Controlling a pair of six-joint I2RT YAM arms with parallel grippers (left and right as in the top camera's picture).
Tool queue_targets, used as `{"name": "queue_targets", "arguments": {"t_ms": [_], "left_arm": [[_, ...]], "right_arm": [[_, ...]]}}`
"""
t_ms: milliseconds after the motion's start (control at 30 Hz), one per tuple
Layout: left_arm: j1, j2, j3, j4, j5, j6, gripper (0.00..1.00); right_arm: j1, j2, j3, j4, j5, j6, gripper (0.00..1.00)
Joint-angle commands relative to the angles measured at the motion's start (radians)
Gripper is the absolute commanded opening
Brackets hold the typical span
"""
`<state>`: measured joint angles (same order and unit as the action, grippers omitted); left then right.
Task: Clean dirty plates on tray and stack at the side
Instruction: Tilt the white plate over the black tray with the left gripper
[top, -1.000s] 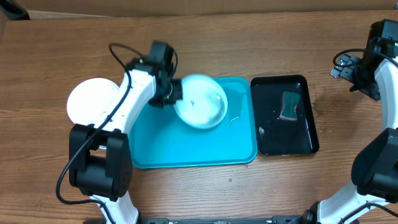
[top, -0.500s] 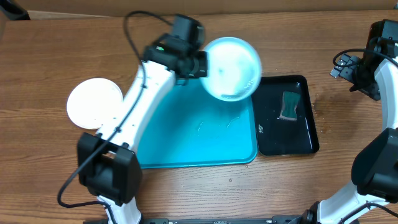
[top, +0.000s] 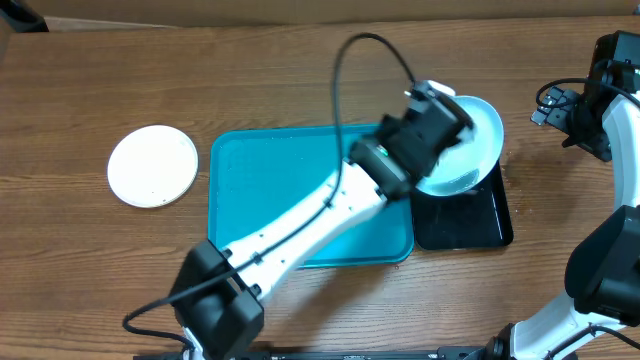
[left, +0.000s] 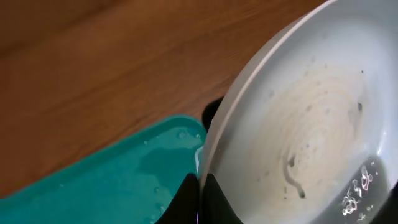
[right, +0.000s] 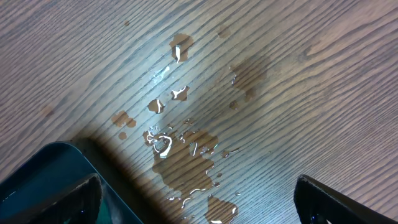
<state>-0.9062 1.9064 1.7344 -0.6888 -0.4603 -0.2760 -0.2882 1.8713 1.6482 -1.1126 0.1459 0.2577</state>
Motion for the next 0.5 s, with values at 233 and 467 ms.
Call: {"name": "queue_targets", "arguments": {"t_ms": [233,467], "left_arm": [[-0.24,0.003,0.024,0.206,-0.643,0.406,0.04],[-0.299,0.003,0.024,0.305,-0.819,0.529,0.04]], "right_arm": [[-0.004,-0.014,0.002,0.004,0.007,0.003,1.0],[-0.004,-0.014,0.002,0.004,0.007,0.003,1.0]]}}
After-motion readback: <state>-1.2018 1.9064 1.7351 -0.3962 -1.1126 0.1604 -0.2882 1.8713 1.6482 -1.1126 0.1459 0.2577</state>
